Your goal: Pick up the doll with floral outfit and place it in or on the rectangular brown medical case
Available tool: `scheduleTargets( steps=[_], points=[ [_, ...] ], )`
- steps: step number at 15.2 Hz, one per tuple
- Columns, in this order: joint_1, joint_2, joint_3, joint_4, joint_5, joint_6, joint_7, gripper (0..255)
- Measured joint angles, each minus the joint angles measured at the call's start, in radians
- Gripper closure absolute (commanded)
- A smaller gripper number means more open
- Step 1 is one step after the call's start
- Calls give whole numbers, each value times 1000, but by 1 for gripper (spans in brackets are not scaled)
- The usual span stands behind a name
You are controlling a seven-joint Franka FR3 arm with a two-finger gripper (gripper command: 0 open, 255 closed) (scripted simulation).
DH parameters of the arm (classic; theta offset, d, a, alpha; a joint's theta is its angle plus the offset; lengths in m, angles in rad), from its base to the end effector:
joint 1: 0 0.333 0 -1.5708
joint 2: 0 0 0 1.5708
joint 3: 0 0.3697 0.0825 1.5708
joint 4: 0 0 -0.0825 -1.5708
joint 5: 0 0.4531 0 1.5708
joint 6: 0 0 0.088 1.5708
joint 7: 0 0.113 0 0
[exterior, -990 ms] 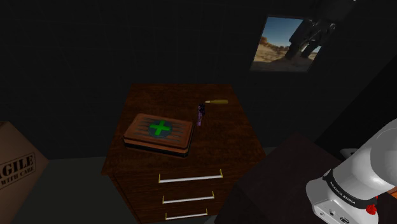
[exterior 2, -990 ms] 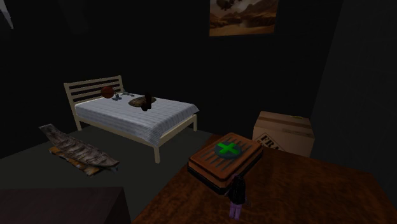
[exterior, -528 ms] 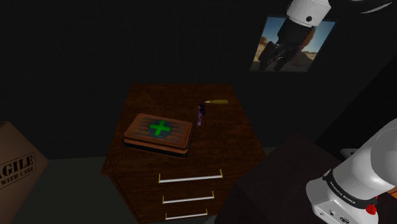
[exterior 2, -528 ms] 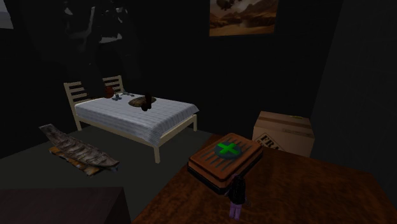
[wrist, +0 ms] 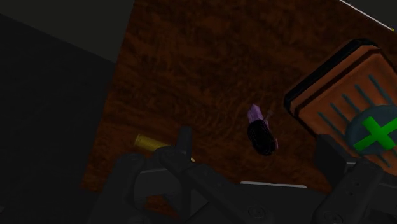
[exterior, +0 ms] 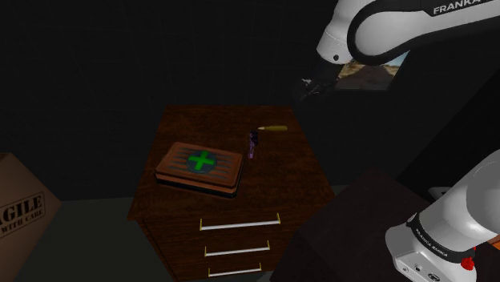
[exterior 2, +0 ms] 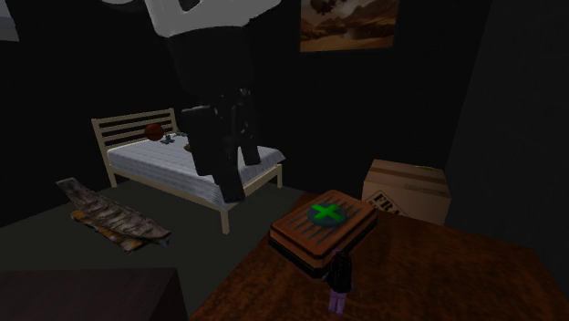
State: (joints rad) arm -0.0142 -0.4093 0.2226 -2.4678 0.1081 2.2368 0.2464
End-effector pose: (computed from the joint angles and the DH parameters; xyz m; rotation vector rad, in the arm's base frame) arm 0.4639 0.1051 0.4650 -3.0865 0.1667 -0.2584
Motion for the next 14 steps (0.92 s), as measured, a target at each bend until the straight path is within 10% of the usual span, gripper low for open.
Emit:
scheduleTargets(
  steps=[14],
  points=[
    [-17, 564, 87, 243, -319, 301, 298, 0]
  ],
)
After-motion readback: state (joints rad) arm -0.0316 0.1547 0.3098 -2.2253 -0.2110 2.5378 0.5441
